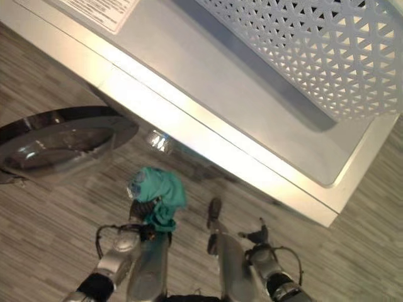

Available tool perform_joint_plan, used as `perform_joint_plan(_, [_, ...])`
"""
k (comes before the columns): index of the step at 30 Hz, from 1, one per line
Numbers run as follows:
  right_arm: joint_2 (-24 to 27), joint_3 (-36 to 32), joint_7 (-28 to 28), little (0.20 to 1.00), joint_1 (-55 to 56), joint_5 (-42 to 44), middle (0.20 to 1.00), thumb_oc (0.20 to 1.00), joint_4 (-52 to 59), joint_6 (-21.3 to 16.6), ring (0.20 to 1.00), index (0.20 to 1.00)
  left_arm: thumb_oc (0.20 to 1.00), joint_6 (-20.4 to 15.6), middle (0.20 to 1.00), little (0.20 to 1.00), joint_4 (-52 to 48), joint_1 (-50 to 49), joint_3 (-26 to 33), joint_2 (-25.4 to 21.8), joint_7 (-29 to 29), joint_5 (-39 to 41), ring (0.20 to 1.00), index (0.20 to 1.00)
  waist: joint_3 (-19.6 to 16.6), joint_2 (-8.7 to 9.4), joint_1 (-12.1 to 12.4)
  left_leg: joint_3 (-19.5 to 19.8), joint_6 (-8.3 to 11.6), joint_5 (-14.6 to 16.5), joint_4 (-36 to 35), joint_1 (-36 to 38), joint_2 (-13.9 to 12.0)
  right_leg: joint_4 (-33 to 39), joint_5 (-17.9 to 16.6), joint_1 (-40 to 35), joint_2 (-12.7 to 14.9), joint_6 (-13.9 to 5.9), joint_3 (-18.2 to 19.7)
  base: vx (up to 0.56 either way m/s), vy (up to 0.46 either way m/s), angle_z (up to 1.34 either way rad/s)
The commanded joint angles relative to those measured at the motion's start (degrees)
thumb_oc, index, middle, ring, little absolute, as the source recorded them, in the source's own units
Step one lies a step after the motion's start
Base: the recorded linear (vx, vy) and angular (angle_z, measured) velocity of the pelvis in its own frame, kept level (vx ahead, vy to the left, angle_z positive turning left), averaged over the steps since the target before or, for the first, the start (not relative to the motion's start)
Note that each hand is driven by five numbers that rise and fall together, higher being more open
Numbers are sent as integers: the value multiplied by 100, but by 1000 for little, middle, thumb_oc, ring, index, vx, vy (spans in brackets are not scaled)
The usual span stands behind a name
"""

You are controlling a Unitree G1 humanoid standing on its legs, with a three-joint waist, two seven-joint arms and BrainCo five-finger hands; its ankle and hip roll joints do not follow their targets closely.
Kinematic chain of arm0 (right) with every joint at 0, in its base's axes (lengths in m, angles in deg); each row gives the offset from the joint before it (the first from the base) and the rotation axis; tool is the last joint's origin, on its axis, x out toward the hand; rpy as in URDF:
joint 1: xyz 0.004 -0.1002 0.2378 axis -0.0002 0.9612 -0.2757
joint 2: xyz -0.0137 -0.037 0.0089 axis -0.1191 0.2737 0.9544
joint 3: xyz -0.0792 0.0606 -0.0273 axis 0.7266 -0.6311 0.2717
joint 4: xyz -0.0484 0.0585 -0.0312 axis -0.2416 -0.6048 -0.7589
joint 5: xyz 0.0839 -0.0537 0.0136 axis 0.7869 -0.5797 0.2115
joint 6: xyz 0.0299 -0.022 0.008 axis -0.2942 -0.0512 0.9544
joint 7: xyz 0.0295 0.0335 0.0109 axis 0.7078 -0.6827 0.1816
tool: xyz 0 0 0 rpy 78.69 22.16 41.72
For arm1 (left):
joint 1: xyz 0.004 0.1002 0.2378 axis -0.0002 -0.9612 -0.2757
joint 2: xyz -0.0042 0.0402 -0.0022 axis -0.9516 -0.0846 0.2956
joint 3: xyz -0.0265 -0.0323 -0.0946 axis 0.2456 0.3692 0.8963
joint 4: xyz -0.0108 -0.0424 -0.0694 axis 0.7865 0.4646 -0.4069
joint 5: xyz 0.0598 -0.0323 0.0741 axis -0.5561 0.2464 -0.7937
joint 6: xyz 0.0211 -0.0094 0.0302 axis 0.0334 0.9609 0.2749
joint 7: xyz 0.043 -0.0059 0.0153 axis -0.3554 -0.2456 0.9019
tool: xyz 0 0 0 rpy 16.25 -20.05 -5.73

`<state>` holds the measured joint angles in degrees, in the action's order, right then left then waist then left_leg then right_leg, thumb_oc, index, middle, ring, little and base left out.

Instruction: Grab the laundry basket,head to the washer,open it,put in the laundry and shut it.

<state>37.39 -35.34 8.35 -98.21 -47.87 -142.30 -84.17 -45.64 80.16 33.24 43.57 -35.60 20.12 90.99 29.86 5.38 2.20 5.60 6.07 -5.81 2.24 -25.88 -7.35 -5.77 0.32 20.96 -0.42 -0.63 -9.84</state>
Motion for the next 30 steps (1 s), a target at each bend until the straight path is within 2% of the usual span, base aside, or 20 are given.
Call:
perform_joint_plan(1, [157,246,-335,1000,294,-40,1000,1000,574,-123,1000,1000,200,-441,200,200,-176,238,-97,116,547,7,200,200,-224,55,-115,-150,63,-632,-499,-477,-301,-950,948,206,533,-304,-248,13,-13,-12])
perform_joint_plan(6, [185,437,-535,1000,355,2,1000,1000,1568,-355,1000,1000,200,-558,200,200,392,1391,103,216,1192,39,200,200,-237,404,-380,-234,24,-563,-440,-813,-346,-918,778,613,509,-394,-118,41,-11,-17])
perform_joint_plan(7, [189,444,-533,1000,361,1,1000,1000,1567,-353,1000,1000,200,-559,200,200,399,1385,108,221,1193,41,200,200,-253,430,-402,-235,60,-456,-462,-731,-331,-939,889,560,525,-419,-81,102,-14,-19])
perform_joint_plan(8, [186,458,-602,1000,435,61,1000,1000,1764,-440,1000,1000,200,-567,200,200,487,1744,166,219,1384,30,200,200,-252,539,-512,-268,29,-386,-380,-859,-346,-886,844,654,521,-444,-29,98,-12,-13])
perform_joint_plan(14, [241,636,-524,1000,656,-278,1000,1000,2019,-388,1000,1000,200,-754,200,200,323,2556,610,-78,1980,77,200,200,-302,725,-793,-318,-77,-80,65,-1313,-277,-726,692,892,514,-535,94,38,21,-13])
perform_joint_plan(17, [273,651,-493,1000,711,-344,1000,1000,2048,-379,1000,1000,200,-803,200,200,275,2770,723,-212,2105,104,200,200,-320,756,-847,-338,-97,-21,122,-1372,-253,-661,643,910,519,-564,133,30,29,-14])
perform_joint_plan(18, [309,632,-393,1000,825,-421,1000,1000,2132,-378,1000,1000,200,-912,200,200,-8,3206,947,-467,2395,49,200,200,-380,795,-964,-397,-137,94,222,-1485,-217,-465,544,888,538,-637,195,38,36,-9])
perform_joint_plan(20, [386,586,-299,1000,855,-459,1000,1000,2247,-382,1000,1000,200,-970,200,200,-52,3719,1113,-690,2624,23,200,200,-466,855,-1110,-502,-175,216,302,-1579,-189,-236,386,874,547,-712,305,46,55,-21])
perform_joint_plan(21, [386,585,-298,1000,854,-459,1000,1000,2247,-382,1000,1000,200,-971,200,200,-49,3721,1113,-690,2623,24,200,200,-465,856,-1109,-504,-175,216,302,-1579,-189,-236,385,874,547,-712,306,33,94,-27])
perform_joint_plan(24, [535,562,-197,1000,785,-561,1000,1000,2473,-419,1000,1000,200,-849,200,200,727,4717,1074,-1157,2703,158,200,200,-575,941,-1356,-666,-195,320,349,-1625,-188,-47,181,889,582,-813,474,16,80,-18])
perform_joint_plan(26, [578,540,-163,1000,760,-593,1000,1000,2533,-410,1000,1000,200,-847,200,200,1001,4996,1038,-1349,2641,283,200,200,-595,961,-1400,-700,-199,333,360,-1648,-197,-18,135,910,592,-823,516,15,44,-36])
perform_joint_plan(27, [749,483,-105,1000,698,-630,1000,1000,2686,-408,1000,1000,200,-836,200,200,1530,5653,927,-1648,2487,714,200,200,-637,963,-1524,-761,-212,388,414,-1691,-204,0,80,955,610,-850,561,26,58,-28])
perform_joint_plan(28, [874,440,-105,1000,686,-654,1000,1000,2764,-411,1000,1000,200,-783,200,200,1632,5937,830,-1759,2418,860,200,200,-658,950,-1589,-787,-223,405,448,-1731,-203,20,68,965,611,-862,581,33,46,-15])
perform_joint_plan(30, [1040,354,-67,1000,632,-632,1000,1000,2822,-359,1000,1000,200,-696,200,200,1880,6639,528,-1781,2125,1216,200,200,-660,883,-1678,-799,-259,454,529,-1828,-157,35,49,1009,635,-891,603,21,56,-10])
